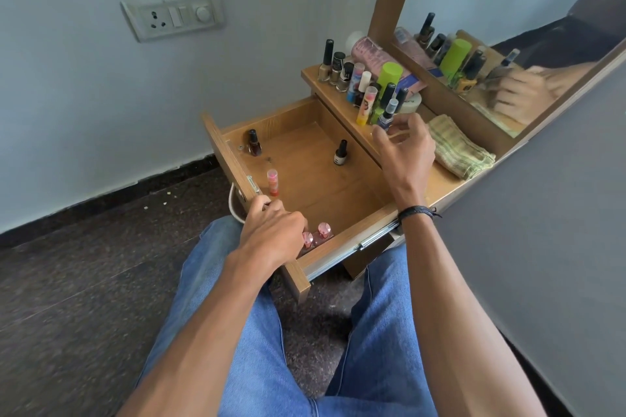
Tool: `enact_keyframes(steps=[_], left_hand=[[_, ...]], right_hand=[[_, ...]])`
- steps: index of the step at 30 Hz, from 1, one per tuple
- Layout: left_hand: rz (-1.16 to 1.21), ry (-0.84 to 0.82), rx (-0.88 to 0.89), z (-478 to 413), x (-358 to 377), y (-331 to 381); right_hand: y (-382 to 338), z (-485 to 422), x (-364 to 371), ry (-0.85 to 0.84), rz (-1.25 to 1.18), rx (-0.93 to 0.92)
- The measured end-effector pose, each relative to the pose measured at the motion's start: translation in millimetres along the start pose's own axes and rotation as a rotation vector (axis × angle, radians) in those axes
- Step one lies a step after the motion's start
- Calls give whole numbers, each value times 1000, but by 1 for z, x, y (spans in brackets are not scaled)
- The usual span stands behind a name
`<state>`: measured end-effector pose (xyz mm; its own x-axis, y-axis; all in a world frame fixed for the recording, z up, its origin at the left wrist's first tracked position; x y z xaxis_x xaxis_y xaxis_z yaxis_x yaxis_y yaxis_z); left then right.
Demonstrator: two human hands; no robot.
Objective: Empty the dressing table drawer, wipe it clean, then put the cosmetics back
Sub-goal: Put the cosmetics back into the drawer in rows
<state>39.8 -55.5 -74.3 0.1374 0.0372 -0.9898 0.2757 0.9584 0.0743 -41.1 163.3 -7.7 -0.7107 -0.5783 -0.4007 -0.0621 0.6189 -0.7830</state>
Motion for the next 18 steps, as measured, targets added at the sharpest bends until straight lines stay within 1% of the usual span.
enact_keyframes(steps=[2, 4, 7, 9, 11, 13, 18], left_hand=[[98, 38, -29, 1, -8, -2], [197, 89, -67, 0, -16, -7], [292, 147, -98, -5, -20, -15], [321, 171, -98, -8, -17, -17], [336, 184, -99, -10, -15, -18], [359, 211, -99, -10, -15, -18], [407, 283, -126, -13, -16, -24]], right_hand=[[-3, 11, 1, -98, -80, -17], [-5, 30, 8, -278, -94, -67], [-8, 65, 27, -581, -48, -173], [-3, 82, 40, -738, 17, -182], [5, 93, 50, -831, 78, -143], [11, 99, 57, -881, 141, -135], [10, 113, 68, -1021, 319, -271]])
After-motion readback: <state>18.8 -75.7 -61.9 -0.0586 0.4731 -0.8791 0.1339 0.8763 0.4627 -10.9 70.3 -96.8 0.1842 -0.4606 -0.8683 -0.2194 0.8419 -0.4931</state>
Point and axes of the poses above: each hand's wrist, its own z-axis away from the middle knuckle, its own x-axis out of the palm, y = z × x, the point moved 8 cm from there along -z, towards the middle knuckle, and after that the axes turned 11 degrees about y, right-handed, at the moved point
